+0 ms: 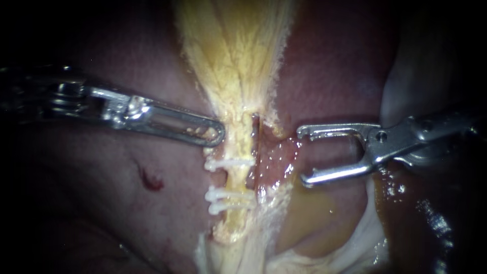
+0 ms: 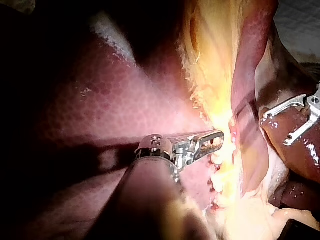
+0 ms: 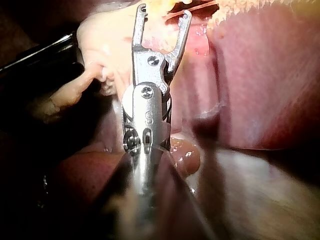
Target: Going back third clip left tube
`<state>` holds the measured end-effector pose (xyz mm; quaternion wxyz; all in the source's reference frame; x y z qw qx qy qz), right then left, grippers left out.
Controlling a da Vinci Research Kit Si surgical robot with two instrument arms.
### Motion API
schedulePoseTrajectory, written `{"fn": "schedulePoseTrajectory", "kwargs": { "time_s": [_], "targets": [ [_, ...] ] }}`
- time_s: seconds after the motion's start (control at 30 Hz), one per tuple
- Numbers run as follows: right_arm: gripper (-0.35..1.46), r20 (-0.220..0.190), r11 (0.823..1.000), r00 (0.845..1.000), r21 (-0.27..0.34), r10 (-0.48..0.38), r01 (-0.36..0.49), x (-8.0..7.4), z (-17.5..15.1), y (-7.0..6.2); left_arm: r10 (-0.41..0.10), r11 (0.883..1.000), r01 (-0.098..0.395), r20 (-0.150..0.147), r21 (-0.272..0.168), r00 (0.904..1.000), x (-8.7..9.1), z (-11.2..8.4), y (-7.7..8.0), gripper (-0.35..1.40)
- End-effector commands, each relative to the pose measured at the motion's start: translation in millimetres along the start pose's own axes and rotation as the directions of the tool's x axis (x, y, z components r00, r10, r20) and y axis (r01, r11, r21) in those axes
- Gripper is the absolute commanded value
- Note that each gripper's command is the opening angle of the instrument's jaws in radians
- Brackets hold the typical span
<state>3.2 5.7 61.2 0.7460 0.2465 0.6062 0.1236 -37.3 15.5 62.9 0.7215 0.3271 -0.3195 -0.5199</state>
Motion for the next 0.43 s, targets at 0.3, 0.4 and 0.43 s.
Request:
{"fn": "schedulePoseTrajectory", "kwargs": {
  "time_s": [0.3, 0.4, 0.43],
  "targets": [
    [0.50, -0.001, 1.000, 1.000, -0.001, -0.005, 0.005, 0.2, -0.1, 0.0, 0.001, 1.000, -0.001, -0.001, 0.000, 1.0000, 0.0, 0.1, -0.1, -0.35],
    [0.50, 0.000, 1.000, 1.000, -0.004, -0.004, 0.004, 0.2, -0.2, 0.0, 0.001, 1.000, -0.001, -0.001, 0.001, 1.0000, 0.0, 0.1, -0.1, -0.35],
    [0.50, 0.000, 1.000, 1.000, -0.004, -0.004, 0.004, 0.2, -0.2, 0.0, 0.001, 1.000, -0.001, -0.001, 0.001, 1.0000, 0.0, 0.1, -0.1, -0.35]
  ]
}}
